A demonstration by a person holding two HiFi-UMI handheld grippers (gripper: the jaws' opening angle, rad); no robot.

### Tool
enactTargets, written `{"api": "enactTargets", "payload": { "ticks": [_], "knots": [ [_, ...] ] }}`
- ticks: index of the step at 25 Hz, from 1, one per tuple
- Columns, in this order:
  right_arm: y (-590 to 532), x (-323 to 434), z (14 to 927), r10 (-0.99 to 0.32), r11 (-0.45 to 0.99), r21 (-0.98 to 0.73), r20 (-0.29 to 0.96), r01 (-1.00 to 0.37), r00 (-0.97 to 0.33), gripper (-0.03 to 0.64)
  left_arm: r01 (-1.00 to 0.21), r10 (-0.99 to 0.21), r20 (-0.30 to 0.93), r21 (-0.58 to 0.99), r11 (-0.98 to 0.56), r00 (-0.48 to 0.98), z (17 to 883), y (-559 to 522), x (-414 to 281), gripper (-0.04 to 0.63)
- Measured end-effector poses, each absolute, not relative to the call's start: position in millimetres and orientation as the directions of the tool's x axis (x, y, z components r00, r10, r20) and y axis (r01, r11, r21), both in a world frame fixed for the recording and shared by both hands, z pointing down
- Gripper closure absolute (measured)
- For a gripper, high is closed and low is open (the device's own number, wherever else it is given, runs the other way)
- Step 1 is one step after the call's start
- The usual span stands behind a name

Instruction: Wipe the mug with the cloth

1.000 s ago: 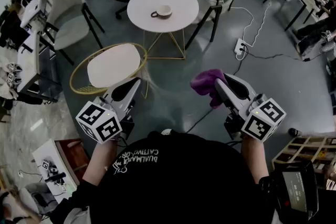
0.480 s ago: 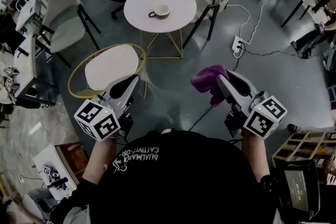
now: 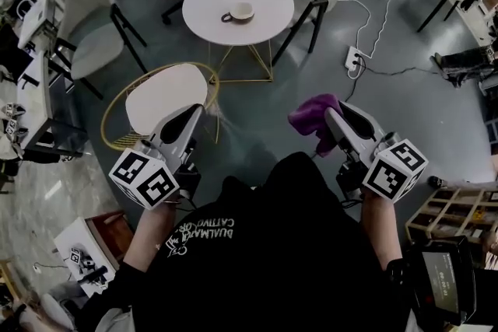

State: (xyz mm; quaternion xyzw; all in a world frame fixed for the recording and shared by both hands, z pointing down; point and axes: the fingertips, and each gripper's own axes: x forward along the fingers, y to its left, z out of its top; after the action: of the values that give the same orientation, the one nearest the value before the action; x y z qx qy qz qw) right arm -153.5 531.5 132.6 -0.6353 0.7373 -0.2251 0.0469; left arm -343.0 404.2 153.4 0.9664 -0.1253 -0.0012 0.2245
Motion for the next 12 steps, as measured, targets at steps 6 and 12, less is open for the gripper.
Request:
{"api": "enactTargets", "payload": {
  "ticks": [6,12],
  "knots": [
    [501.5,-147.4,150.1,-0.942,0.104,-0.450,0.241,-0.887,-0.233,0.538,-0.275,-0.248,0.120,0.426,-0.862,0.961,171.7,387.8,-327.7,0.597],
    [484.4,-142.7,164.6,-0.927,0.145,-0.463,0.247,-0.875,-0.284,0.538,-0.294,-0.244,0.169,0.441,-0.848,0.955,192.7,380.0,-315.7,0.597]
  ]
}}
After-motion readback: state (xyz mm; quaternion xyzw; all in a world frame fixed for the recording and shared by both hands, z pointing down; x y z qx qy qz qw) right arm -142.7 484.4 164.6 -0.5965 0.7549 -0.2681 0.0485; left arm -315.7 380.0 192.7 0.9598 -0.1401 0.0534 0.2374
